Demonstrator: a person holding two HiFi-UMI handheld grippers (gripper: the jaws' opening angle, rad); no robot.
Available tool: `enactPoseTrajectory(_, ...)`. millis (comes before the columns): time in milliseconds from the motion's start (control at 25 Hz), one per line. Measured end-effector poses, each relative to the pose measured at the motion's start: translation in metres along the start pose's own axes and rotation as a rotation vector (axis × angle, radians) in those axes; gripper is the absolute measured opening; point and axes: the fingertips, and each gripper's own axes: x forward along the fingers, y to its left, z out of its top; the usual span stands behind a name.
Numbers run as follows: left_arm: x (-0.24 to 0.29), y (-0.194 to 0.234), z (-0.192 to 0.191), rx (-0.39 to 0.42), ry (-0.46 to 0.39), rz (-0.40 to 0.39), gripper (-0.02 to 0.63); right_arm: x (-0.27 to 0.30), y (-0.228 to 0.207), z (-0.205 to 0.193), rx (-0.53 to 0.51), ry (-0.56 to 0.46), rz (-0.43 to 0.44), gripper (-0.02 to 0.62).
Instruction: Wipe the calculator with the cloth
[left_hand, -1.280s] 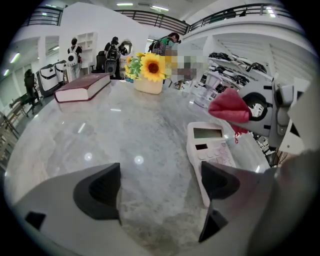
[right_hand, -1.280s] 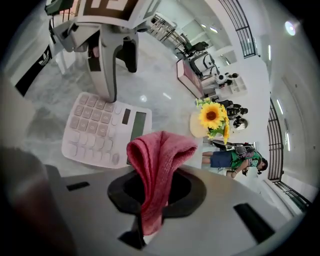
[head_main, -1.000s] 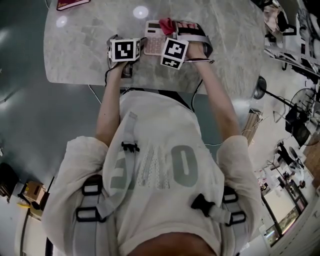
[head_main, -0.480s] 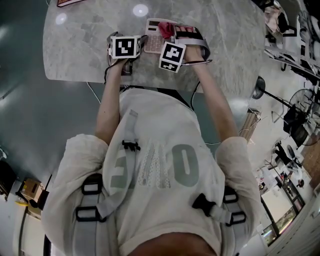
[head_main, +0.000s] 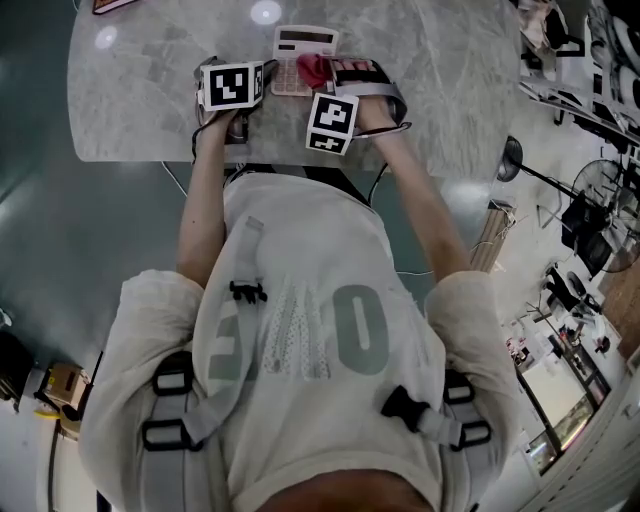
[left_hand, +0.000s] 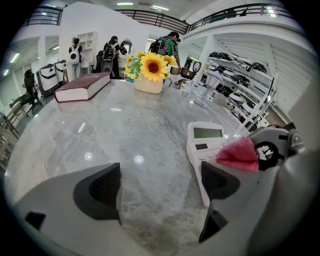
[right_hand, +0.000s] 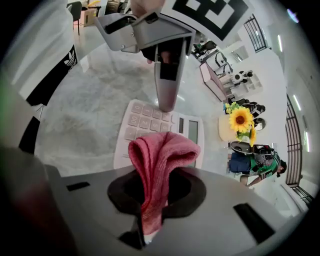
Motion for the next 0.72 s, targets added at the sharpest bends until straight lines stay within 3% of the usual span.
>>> enactPoseTrajectory(360, -0.002, -0.001, -0.001, 0.003, -0.004, 0.001, 0.494, -0.023, 0.051, 0.009, 0.004, -0.064, 0.104, 0.054)
enactPoseTrajectory(720, -0.002, 0.002, -0.005, -0.001, -0.007, 0.002, 0.492, -0.027, 0.066, 0.015, -0.018, -0.073, 0.119, 0.054)
